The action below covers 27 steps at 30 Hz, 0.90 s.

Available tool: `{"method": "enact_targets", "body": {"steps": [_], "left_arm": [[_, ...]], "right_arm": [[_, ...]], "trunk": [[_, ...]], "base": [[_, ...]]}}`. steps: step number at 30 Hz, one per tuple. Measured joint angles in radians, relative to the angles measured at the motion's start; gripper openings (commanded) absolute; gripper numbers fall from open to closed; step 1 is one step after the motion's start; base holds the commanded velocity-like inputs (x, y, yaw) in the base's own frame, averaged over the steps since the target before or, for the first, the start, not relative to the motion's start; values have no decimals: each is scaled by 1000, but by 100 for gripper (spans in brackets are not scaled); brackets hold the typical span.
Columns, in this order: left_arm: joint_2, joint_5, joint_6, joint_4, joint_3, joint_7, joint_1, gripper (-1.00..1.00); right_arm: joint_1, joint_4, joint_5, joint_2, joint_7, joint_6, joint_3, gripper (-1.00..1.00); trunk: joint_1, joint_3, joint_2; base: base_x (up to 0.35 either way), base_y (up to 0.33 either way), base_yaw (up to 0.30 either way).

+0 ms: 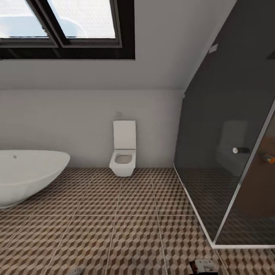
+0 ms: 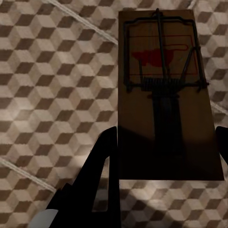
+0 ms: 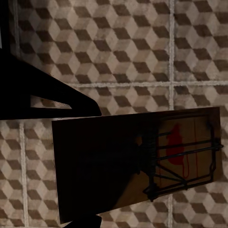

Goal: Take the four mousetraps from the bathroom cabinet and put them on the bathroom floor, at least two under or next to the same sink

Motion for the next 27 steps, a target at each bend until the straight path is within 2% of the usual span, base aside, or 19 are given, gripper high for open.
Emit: {"method": "enact_targets", "body": {"steps": [27], "left_arm": [[0,0,0,0,0,0,0,-100]], "right_arm": [[0,0,0,-1,0,0,0,-100]], "trunk": [[0,0,0]], "base": [[0,0,270]]}}
